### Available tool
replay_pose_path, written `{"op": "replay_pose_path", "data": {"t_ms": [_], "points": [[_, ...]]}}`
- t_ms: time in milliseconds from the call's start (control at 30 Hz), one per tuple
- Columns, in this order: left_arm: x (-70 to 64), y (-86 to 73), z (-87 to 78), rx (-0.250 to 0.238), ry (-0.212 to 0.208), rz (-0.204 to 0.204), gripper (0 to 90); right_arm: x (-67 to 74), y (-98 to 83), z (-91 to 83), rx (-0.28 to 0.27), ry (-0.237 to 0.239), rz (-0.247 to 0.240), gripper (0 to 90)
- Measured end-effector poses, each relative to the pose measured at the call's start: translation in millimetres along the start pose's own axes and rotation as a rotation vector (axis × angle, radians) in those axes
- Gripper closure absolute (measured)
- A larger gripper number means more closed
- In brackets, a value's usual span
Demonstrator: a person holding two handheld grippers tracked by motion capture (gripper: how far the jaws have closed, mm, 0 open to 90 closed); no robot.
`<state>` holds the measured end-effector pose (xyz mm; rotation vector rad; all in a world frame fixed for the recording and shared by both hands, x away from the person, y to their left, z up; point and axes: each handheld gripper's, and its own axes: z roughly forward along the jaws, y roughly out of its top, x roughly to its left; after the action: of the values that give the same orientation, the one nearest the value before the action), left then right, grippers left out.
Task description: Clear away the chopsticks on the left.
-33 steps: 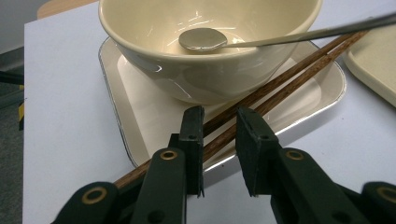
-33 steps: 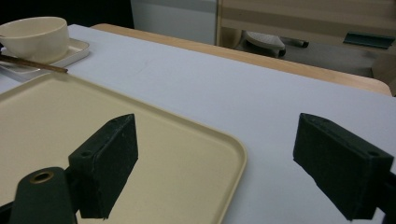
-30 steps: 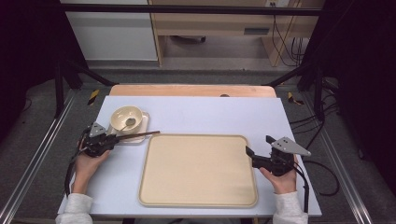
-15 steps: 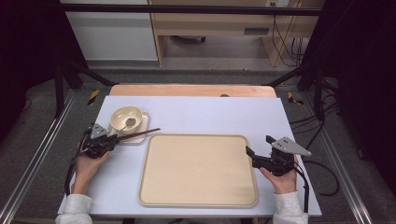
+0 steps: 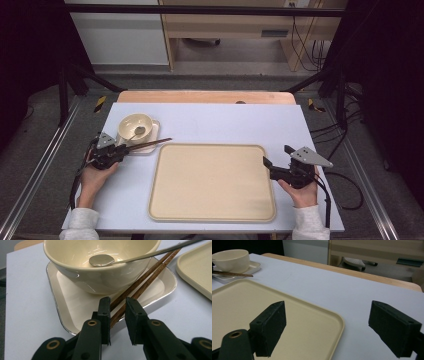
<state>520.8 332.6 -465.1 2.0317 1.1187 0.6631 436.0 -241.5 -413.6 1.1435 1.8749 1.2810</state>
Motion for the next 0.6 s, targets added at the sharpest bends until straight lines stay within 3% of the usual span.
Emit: {"op": "replay_pose_path", "data": {"t_ms": [333, 600], "points": [[-3.4, 1.3, -2.1, -0.001, -0.002, 0.021, 80.8, 0.0, 0.1, -0.4, -0.001, -0.002, 0.002, 14.7], [-3.7, 0.6, 1.9, -0.002, -0.026, 0.021, 76.3, 0.0, 0.1, -0.2, -0.001, 0.0, 0.002, 14.8]]}}
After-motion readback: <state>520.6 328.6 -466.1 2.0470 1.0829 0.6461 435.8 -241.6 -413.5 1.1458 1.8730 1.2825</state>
